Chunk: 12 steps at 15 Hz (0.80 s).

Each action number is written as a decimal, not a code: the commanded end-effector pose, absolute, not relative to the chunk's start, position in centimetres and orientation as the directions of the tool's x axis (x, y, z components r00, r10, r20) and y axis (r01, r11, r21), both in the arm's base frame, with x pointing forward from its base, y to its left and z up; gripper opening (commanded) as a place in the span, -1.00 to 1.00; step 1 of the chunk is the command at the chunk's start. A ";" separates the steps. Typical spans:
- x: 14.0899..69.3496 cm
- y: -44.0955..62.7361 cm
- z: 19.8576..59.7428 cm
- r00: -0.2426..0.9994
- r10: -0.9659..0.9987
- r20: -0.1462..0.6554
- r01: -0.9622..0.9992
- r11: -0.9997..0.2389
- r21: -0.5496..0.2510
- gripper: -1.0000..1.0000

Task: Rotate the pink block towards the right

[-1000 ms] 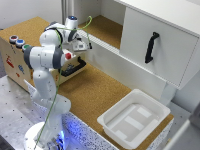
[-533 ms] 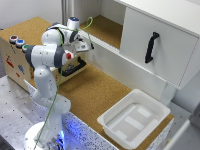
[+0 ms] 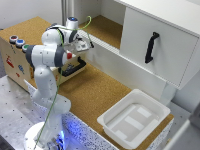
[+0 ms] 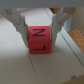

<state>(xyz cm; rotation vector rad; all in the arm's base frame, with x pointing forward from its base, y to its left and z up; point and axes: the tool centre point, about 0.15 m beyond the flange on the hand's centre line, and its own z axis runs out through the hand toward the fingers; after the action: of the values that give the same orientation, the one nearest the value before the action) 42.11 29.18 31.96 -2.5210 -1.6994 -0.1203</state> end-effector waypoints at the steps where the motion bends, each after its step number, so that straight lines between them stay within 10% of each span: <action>1: 41.6 29.0 33.6 0.599 0.798 0.061 0.800 -0.600 -0.018 -1.00; 12: 39.9 27.9 33.4 0.972 0.177 0.153 0.173 -0.984 0.039 -1.00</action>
<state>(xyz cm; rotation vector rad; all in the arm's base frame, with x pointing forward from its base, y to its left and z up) 40.70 28.26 33.91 -3.0433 -0.6335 -0.1261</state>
